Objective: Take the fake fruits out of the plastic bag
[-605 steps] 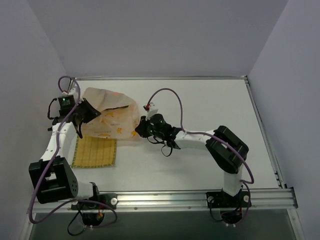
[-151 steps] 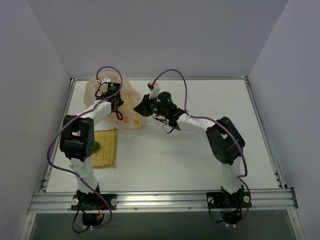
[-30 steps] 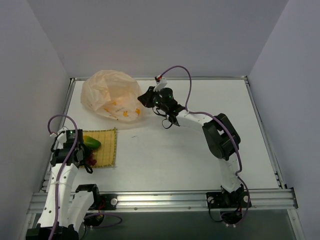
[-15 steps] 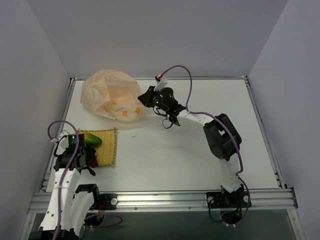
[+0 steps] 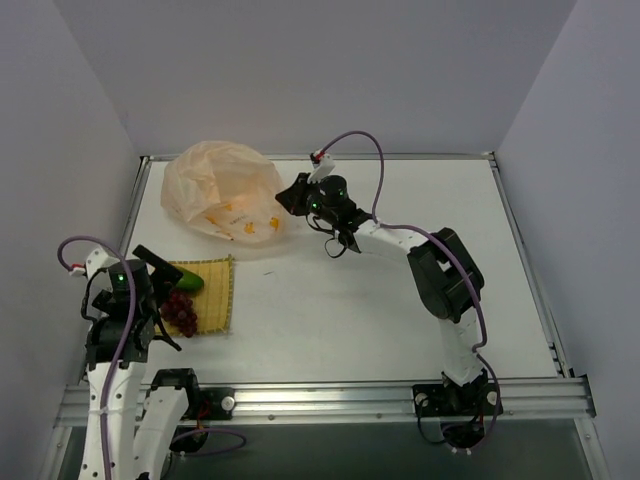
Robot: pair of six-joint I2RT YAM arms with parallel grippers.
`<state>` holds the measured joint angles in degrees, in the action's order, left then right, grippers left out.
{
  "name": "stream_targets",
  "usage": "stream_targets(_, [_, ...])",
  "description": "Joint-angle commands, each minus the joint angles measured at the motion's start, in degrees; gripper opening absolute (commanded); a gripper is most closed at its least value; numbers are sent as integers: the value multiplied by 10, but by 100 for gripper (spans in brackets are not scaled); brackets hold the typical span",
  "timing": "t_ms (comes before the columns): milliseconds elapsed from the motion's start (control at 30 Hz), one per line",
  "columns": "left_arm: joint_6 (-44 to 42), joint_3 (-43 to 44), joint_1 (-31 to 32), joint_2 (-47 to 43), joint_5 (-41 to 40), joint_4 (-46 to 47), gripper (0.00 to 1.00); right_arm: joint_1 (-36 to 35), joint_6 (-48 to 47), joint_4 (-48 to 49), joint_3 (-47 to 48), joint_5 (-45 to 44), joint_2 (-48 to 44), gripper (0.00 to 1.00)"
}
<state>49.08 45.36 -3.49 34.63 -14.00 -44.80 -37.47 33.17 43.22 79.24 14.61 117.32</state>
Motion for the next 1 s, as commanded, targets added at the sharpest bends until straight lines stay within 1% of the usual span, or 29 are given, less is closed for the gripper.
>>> stream_targets(0, [-41,51,2,-11,-45,38,94,-5,-11,15,-1,8,-47,0])
stream_targets(167, [-93,116,3,2,-48,103,94,-4,-16,13,-7,9,-46,0])
stream_targets(267, [-112,130,3,11,-18,131,94,-4,-19,9,-8,9,-45,0])
stream_targets(467, [-94,137,3,33,44,162,94,-3,-20,8,-15,9,-51,0])
stream_targets(633, [-95,176,3,60,89,199,94,-3,-21,8,-21,8,-55,0])
stream_targets(767, [-93,187,8,84,119,222,94,-3,-20,13,-17,9,-50,0])
stream_targets(867, [-88,186,26,113,138,250,95,-3,-21,9,-8,12,-45,0])
stream_targets(900, [-83,186,60,135,140,267,96,-3,-22,7,-8,11,-46,0])
stream_targets(933, [-84,191,82,147,135,275,99,-3,-22,7,-12,9,-46,0])
stream_targets(967, [-86,195,108,160,122,282,100,-3,-23,7,-14,8,-51,0])
